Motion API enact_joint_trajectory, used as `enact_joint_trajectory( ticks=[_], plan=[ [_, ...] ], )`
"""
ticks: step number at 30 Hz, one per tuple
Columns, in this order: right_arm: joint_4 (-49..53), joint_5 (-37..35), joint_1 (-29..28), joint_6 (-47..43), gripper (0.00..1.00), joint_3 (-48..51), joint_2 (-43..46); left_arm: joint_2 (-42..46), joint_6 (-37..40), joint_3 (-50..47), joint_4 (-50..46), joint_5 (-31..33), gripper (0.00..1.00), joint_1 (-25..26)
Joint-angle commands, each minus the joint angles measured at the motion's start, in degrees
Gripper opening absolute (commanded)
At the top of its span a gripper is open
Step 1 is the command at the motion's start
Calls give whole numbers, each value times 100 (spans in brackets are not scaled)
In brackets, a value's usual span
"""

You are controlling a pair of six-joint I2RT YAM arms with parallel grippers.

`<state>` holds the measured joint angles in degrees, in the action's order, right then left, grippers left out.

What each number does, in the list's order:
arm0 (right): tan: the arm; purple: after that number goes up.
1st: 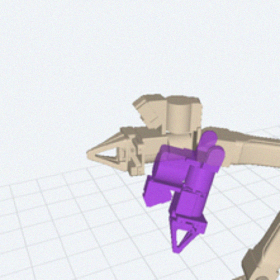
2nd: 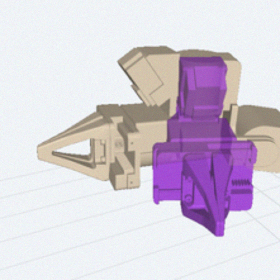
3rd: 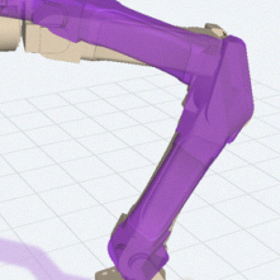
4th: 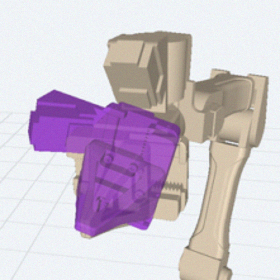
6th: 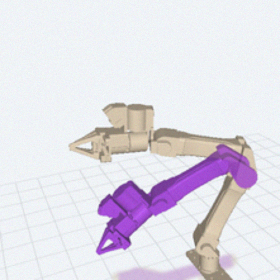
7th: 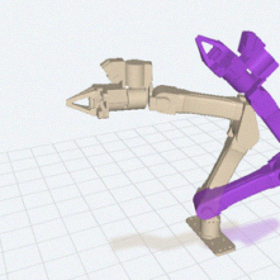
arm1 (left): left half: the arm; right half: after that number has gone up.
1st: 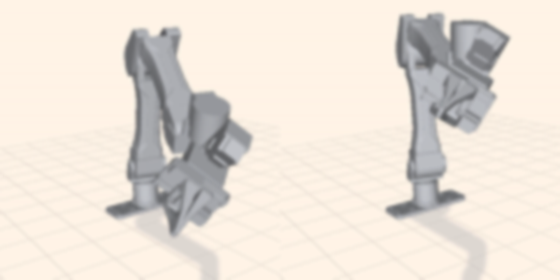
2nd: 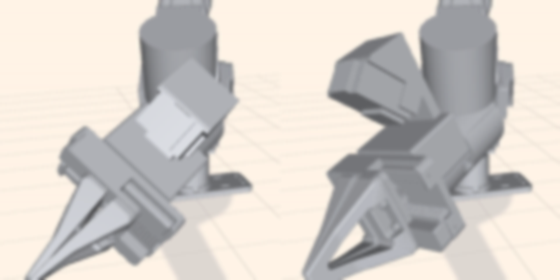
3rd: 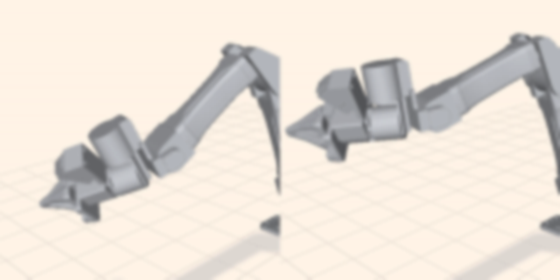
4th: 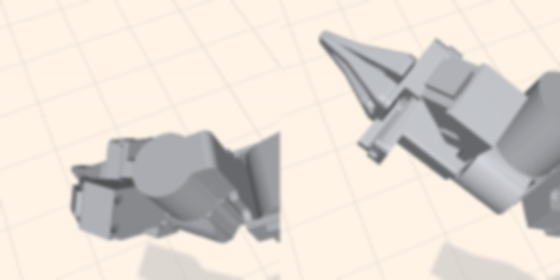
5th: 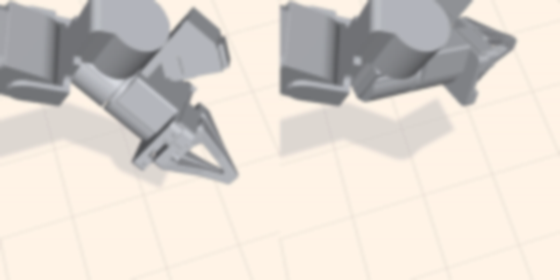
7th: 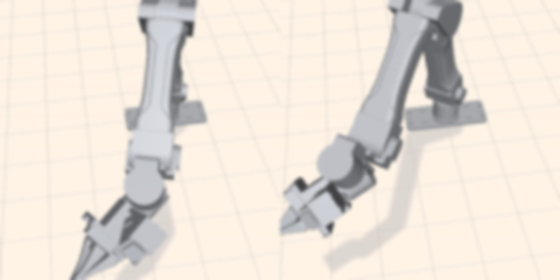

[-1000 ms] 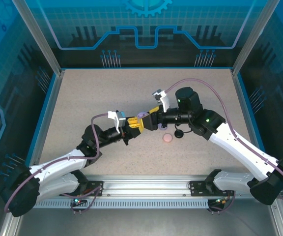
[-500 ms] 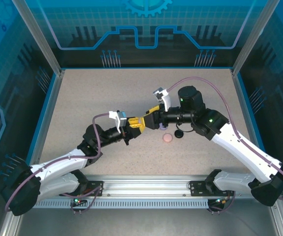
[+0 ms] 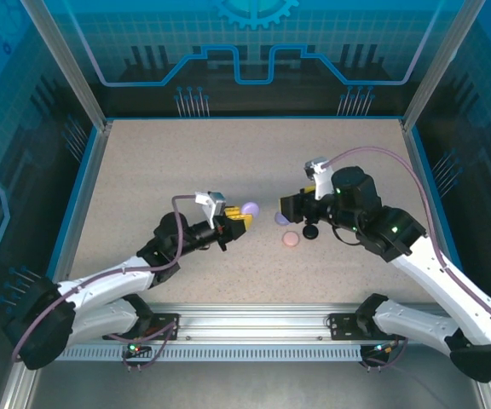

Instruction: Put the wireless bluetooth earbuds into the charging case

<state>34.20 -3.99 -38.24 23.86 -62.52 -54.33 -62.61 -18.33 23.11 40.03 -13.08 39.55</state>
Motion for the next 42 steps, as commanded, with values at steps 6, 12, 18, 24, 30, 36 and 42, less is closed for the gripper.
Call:
enact_joint_trajectory(
  ticks=[6, 12, 18, 24, 30, 36, 42],
  plan=[
    [151, -601, 667, 312, 78, 900, 503, -1557, -1413, 404, -1292, 147, 0, 12],
    [105, -360, 1003, 418, 100, 1140, 663, -3069, -2198, 1096, -1262, -260, 0, 11],
    [188, -180, 1235, 448, 100, 1255, 859, -3883, -2769, 1237, -693, -383, 1, 11],
    [223, -112, 1413, 397, 100, 1417, 876, -4003, -2868, 1257, -803, -259, 28, 13],
    [224, -69, 1633, 259, 100, 1407, 707, -3512, -2532, 1144, -1367, 114, 61, -25],
    [-35, -396, 2117, -83, 100, 1368, 566, -2404, -1972, 1081, -2338, 552, 76, -277],
    [-979, -990, 2595, -715, 100, 1871, 592, -928, -1202, 1239, -3756, 1079, 99, -779]
  ],
)
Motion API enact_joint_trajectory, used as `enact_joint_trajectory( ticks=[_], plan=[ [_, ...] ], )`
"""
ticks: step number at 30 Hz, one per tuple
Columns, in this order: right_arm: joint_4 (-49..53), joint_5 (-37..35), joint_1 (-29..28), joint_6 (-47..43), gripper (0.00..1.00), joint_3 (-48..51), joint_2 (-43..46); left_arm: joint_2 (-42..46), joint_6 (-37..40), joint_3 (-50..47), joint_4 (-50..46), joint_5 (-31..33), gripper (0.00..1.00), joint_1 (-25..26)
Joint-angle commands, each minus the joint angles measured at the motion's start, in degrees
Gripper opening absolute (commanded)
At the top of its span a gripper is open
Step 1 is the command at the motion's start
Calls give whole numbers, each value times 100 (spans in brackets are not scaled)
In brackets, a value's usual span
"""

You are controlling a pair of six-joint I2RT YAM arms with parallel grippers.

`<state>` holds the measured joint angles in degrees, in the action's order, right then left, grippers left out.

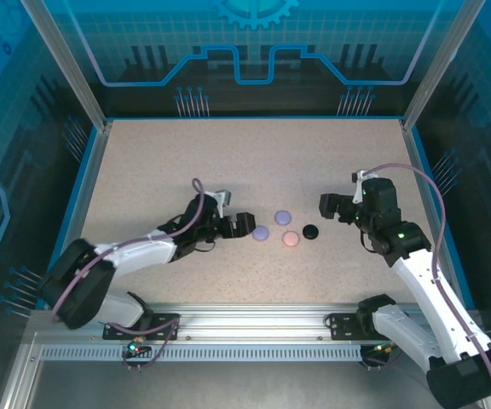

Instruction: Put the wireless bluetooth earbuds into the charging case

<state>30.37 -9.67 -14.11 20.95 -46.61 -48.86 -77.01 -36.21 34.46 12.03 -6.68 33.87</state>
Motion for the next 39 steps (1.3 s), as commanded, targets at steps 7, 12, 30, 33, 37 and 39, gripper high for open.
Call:
enact_joint_trajectory(
  ticks=[7, 12, 30, 33, 37, 39],
  plan=[
    [-2603, -741, 840, -748, 100, 1672, 113, 2058, 1754, 106, -1665, 1449, 99, -1070],
    [-4262, -631, 1018, -930, 100, 2386, -504, 2729, 2768, -516, -739, 2532, 99, -1414],
    [-8156, 4, 854, -2158, 100, 2683, -3617, 1169, 4049, -1675, 2267, 2271, 99, -2554],
    [-7527, 33, 954, -2044, 100, 2241, -3752, 701, 4030, -1702, 2813, 2041, 99, -2672],
    [-7473, 217, 1059, -1986, 100, 2261, -3710, 75, 4076, -1741, 3664, 1628, 99, -2810],
    [-7475, 208, 1051, -1996, 100, 2261, -3710, -169, 4082, -1715, 4006, 1464, 99, -2869]
  ],
)
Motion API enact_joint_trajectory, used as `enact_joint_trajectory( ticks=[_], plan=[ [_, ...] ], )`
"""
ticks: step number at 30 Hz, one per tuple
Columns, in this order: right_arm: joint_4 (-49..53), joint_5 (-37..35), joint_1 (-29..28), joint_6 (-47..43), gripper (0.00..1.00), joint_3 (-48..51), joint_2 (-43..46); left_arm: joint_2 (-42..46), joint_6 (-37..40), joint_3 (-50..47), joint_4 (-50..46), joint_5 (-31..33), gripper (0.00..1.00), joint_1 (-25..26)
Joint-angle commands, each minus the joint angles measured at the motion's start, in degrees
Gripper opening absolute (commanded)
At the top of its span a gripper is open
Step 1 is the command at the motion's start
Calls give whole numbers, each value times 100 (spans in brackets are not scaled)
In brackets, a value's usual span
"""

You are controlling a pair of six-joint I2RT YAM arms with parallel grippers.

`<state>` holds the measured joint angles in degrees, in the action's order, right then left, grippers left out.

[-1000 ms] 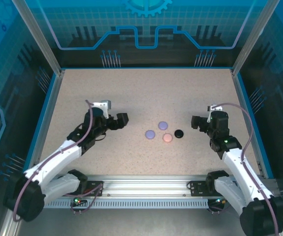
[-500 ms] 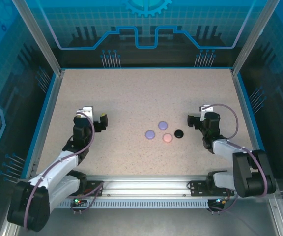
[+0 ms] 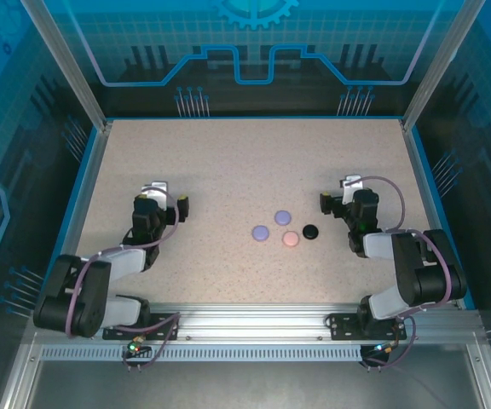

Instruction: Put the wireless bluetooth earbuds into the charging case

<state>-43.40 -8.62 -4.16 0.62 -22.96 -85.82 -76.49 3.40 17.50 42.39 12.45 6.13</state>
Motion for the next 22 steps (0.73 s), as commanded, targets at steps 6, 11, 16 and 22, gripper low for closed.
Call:
enact_joint_trajectory(
  ticks=[6, 11, 16, 22],
  plan=[
    [-90, 94, 47, 33, 100, -109, -14, -1246, -3, 21, 1840, -768, 99, -321],
    [-81, 58, 13, 10, 100, -114, -22, -1247, -126, 322, 1265, -849, 99, -434],
    [-51, 107, 24, 2, 100, -138, -25, -1243, -278, 447, 1017, -770, 99, -523],
    [-46, 183, 61, 14, 100, -133, -22, -1238, -280, 441, 1013, -770, 99, -525]
  ],
)
